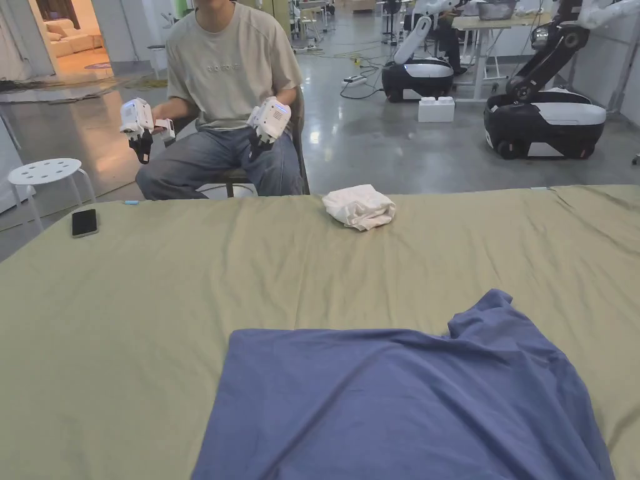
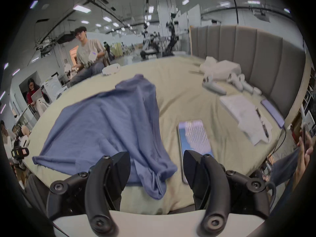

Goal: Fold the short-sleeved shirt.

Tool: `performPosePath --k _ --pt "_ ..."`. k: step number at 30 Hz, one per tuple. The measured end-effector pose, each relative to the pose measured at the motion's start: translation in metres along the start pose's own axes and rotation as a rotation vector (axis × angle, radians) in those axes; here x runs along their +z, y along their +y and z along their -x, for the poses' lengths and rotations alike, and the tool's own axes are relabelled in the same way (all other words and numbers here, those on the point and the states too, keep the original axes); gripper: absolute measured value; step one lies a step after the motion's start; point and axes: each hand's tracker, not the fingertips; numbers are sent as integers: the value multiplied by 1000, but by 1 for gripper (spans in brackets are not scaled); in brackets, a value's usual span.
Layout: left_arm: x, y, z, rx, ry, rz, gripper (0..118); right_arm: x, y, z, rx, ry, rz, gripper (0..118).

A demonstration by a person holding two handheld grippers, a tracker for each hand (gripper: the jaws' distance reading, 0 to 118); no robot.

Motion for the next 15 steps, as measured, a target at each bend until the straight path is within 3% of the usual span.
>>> performPosePath --k 4,7,9,11,15 --pt "40 23 -25 -87 1 -263 78 28 25 16 56 50 -150 67" --pt "64 34 -43 -122 1 -403 76 46 38 34 104 101 -243 52" --pt "75 38 -53 -138 -6 -446 62 51 42 48 122 112 -265 31" --pt "81 38 -59 -134 -16 -468 57 53 42 57 125 116 -275 28" --pt "84 35 -64 -158 -46 -467 9 45 38 66 102 141 -276 2"
